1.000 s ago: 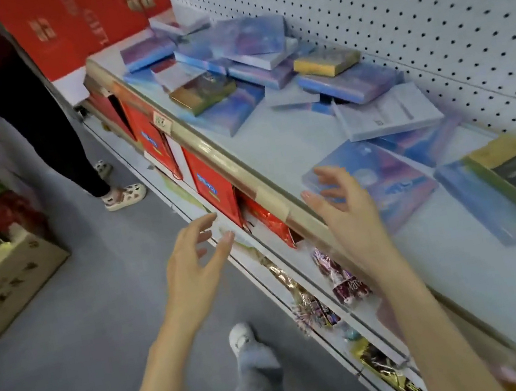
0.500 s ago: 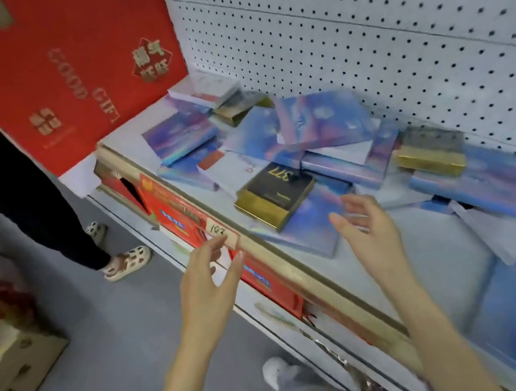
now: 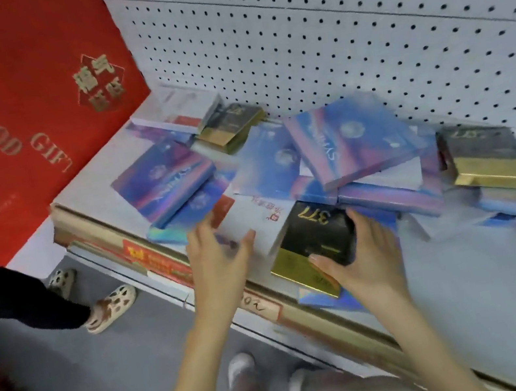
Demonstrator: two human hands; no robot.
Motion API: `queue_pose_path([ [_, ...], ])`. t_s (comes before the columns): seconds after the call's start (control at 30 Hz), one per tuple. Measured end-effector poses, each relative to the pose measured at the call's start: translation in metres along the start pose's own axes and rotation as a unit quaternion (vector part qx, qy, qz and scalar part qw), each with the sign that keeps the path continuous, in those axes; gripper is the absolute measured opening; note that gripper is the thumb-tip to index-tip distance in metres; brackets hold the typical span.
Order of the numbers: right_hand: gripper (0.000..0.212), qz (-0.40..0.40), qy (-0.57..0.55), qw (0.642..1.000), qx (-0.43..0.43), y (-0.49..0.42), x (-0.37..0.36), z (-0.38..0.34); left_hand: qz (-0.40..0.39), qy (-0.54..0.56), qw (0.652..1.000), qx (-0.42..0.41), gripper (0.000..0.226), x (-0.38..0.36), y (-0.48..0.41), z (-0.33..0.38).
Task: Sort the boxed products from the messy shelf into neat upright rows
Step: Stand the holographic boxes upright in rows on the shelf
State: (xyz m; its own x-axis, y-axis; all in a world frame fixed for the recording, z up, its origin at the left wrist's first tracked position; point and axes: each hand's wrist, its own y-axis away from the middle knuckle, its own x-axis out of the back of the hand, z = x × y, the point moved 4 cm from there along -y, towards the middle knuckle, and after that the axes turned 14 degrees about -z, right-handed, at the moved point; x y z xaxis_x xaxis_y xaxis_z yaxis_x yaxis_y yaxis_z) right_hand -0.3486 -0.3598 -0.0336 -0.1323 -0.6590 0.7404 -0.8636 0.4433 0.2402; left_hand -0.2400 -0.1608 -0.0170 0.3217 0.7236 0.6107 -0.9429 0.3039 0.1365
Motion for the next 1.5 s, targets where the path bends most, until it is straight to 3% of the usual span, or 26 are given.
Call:
queue_pose_path([
  [0.23,0.09,0.102,-0.084,0.983,-0.126,0.014,-0.024,-0.016,-0.117,-0.143,0.98,-0.066,0.074,0.01,-0.06,-0.01],
  [0.37,0.075,0.181,-0.13,0.966,-0.127,0.026,-0.033,-0.038,-0.21,-0.043,0.976,-0.041,0.069,0.019,-0.074,-0.019],
  [0.47,0.071,0.222,-0.184,0.95,-0.122,0.029,-0.042,-0.05,-0.266,0.086,0.96,-0.025,0.045,0.024,-0.076,-0.024],
  [0.57,0.074,0.266,-0.213,0.93,-0.136,0.032,-0.051,-0.06,-0.293,0.108,0.949,-0.034,0.059,0.029,-0.068,-0.027],
  [0.63,0.074,0.314,-0.31,0.883,-0.16,0.039,-0.055,-0.058,-0.298,0.103,0.948,-0.042,0.064,0.032,-0.068,-0.03],
  [0.73,0.064,0.35,-0.516,0.77,-0.133,0.055,-0.06,-0.052,-0.312,0.135,0.94,-0.037,0.059,0.036,-0.075,-0.031],
  [0.77,0.056,0.313,-0.54,0.771,-0.126,0.055,-0.063,-0.054,-0.321,0.14,0.936,-0.037,0.056,0.038,-0.075,-0.03],
  [0.83,0.041,0.22,-0.497,0.831,-0.122,0.054,-0.069,-0.066,-0.344,0.142,0.927,-0.046,0.044,0.042,-0.074,-0.028],
  [0.9,0.036,0.224,-0.425,0.867,-0.133,0.058,-0.069,-0.073,-0.358,0.16,0.918,-0.059,0.018,0.049,-0.072,-0.026],
  [1.0,0.032,0.3,-0.448,0.831,-0.142,0.077,-0.059,-0.074,-0.344,0.176,0.92,-0.07,0.01,0.064,-0.072,-0.024],
  [1.07,0.029,0.301,-0.469,0.82,-0.128,0.089,-0.053,-0.074,-0.326,0.18,0.923,-0.098,0.01,0.074,-0.07,-0.018],
  [1.23,0.039,0.153,-0.384,0.909,-0.062,0.074,-0.046,-0.125,-0.423,0.228,0.869,-0.119,0.026,0.09,-0.056,-0.003],
  [1.3,0.04,0.118,-0.384,0.916,-0.02,0.058,-0.049,-0.148,-0.461,0.236,0.848,-0.118,0.022,0.102,-0.054,-0.005],
  [1.4,0.04,0.104,-0.408,0.907,0.007,0.034,-0.058,-0.176,-0.457,0.217,0.852,-0.136,0.015,0.125,-0.06,-0.022],
  [1.5,0.031,0.061,-0.338,0.938,0.038,0.005,-0.071,-0.207,-0.439,0.209,0.867,-0.11,0.015,0.152,-0.074,-0.05],
])
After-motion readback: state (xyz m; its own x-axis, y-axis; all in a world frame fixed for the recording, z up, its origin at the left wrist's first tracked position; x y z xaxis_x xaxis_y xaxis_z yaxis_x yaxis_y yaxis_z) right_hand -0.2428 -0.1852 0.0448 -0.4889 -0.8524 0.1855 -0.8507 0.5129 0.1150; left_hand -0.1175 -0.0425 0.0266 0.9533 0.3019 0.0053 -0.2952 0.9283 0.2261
